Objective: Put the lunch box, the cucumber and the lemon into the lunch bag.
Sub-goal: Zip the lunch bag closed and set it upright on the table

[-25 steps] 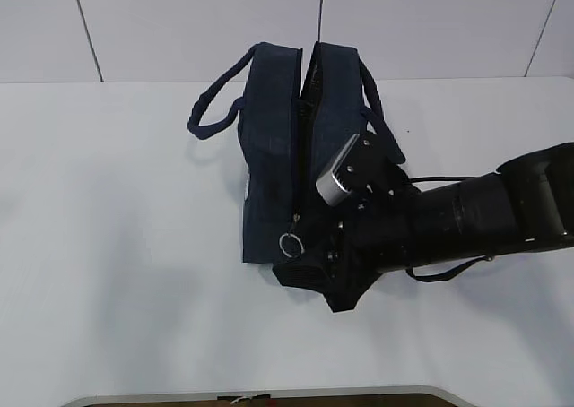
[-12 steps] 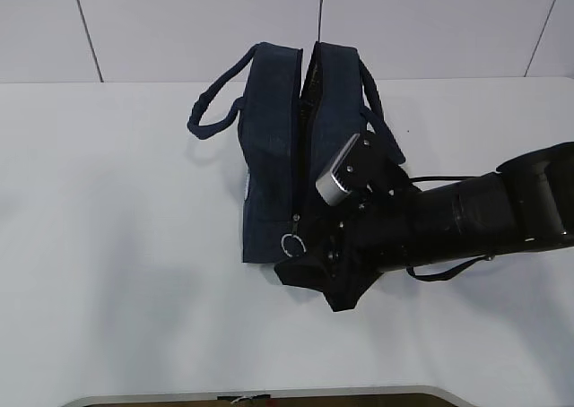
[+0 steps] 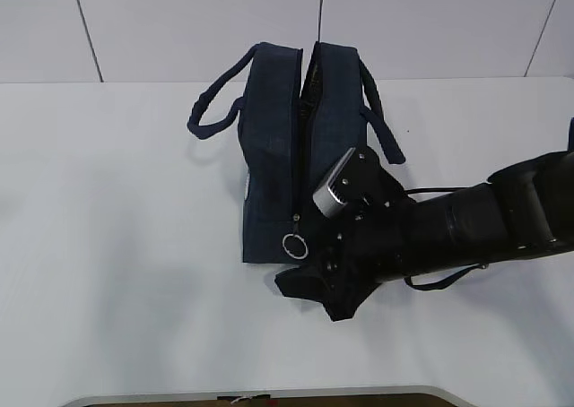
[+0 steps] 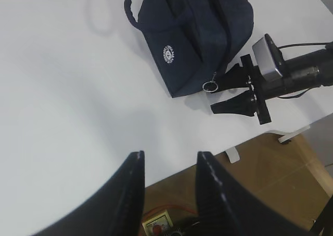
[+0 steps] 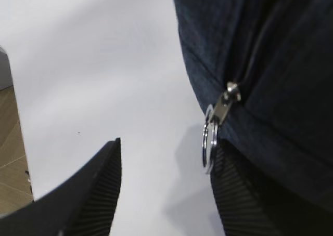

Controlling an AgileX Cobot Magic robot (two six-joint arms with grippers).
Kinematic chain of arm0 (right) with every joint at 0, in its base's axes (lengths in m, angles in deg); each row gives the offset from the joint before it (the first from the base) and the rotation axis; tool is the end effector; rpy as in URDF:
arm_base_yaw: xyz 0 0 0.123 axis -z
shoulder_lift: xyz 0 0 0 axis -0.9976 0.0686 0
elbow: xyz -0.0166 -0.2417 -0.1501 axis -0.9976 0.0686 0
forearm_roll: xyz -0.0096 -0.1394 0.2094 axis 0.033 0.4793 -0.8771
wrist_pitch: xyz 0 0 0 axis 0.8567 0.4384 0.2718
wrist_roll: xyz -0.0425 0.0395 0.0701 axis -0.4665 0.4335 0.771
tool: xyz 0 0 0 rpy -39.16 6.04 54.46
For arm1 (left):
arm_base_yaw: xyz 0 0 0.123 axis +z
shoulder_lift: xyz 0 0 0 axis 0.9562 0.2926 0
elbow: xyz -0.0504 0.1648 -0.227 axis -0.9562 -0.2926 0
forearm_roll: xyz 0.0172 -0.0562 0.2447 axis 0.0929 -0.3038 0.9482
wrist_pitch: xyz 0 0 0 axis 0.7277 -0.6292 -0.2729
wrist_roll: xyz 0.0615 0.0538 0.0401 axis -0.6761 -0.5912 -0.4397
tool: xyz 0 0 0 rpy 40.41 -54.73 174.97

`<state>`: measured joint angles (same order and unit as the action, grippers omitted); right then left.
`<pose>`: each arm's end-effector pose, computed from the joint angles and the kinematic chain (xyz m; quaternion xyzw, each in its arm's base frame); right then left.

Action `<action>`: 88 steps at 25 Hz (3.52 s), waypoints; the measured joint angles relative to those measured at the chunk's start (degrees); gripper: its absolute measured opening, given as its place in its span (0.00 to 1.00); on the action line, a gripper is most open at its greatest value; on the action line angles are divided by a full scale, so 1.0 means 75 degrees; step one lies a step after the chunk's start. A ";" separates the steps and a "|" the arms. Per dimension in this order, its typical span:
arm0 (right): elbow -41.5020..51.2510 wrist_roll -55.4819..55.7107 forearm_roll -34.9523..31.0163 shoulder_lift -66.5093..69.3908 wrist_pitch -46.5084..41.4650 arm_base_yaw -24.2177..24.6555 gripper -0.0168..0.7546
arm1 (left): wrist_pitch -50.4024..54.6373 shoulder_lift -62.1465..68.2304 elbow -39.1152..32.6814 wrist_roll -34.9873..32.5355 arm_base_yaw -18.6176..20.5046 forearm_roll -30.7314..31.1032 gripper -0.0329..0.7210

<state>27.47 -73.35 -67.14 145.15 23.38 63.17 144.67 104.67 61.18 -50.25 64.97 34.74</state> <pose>0.2828 0.1786 0.1434 -0.4598 0.7564 0.2879 0.3654 0.0907 -0.0490 0.4277 0.1434 0.8888 -0.2115 0.3805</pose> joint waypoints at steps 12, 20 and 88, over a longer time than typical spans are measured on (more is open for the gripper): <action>-0.0412 0.0000 0.0000 0.0113 -0.0029 0.0000 0.59 | 0.0000 0.0000 0.0000 0.0000 0.0000 0.0000 0.36; -0.0412 0.0028 0.0000 0.0199 -0.0041 0.0000 0.56 | 0.0000 0.0000 0.0000 0.0000 0.0000 0.0000 0.36; -0.1570 0.3734 0.2380 -0.1873 0.0597 0.0000 0.03 | -0.0218 0.1871 -0.1204 -0.1218 0.0000 -0.0627 0.48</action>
<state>15.69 -45.35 -49.29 131.11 27.86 63.17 143.03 118.71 52.15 -59.38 64.97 30.04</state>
